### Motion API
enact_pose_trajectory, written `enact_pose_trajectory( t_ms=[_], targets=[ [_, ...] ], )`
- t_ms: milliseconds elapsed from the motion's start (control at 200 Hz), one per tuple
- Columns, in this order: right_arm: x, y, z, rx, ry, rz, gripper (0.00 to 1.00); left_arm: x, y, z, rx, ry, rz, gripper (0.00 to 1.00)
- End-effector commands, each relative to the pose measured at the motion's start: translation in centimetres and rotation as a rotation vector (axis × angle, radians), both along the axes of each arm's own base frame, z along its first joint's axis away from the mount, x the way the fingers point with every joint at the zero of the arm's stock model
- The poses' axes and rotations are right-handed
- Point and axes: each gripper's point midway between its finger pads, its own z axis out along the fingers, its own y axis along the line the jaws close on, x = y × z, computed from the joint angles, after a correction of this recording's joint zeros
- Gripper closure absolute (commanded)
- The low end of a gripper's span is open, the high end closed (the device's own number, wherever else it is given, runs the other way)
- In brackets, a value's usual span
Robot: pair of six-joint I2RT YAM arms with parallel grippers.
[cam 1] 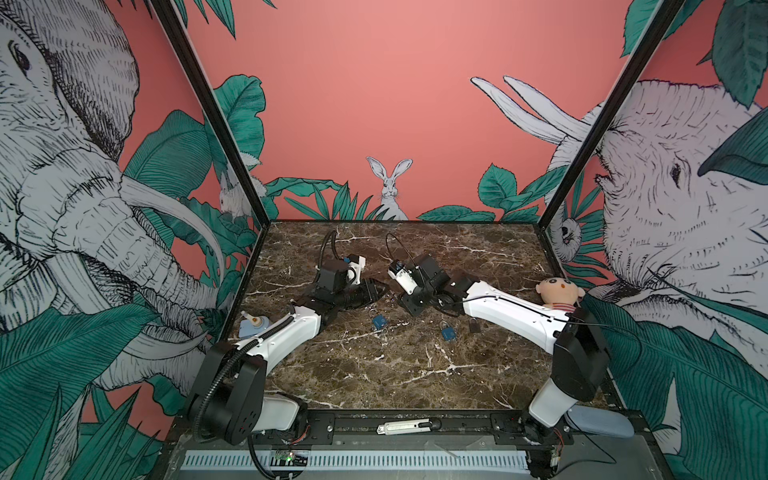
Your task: Lock with the key
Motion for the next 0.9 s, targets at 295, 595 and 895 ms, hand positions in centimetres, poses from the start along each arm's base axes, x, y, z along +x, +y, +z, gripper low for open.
enact_pose_trajectory(
  t_ms=[295, 595, 895],
  targets=[
    [0.7, 1.1, 3.5, 0.041, -0.094, 0.017, 0.87, -0.2, -1.2, -0.1, -0.043, 0.032, -0.042, 0.62],
    [0.5, 1.5, 3.6, 0.043, -0.100, 0.029, 0.87, 0.1, -1.6, -0.1, -0.067, 0.043, -0.044, 0.62],
    [0.1, 1.8, 3.6, 0.036, -0.107, 0.038, 0.87, 0.4, -2.1, 0.3, -0.091, 0.039, -0.054, 0.62]
  ],
)
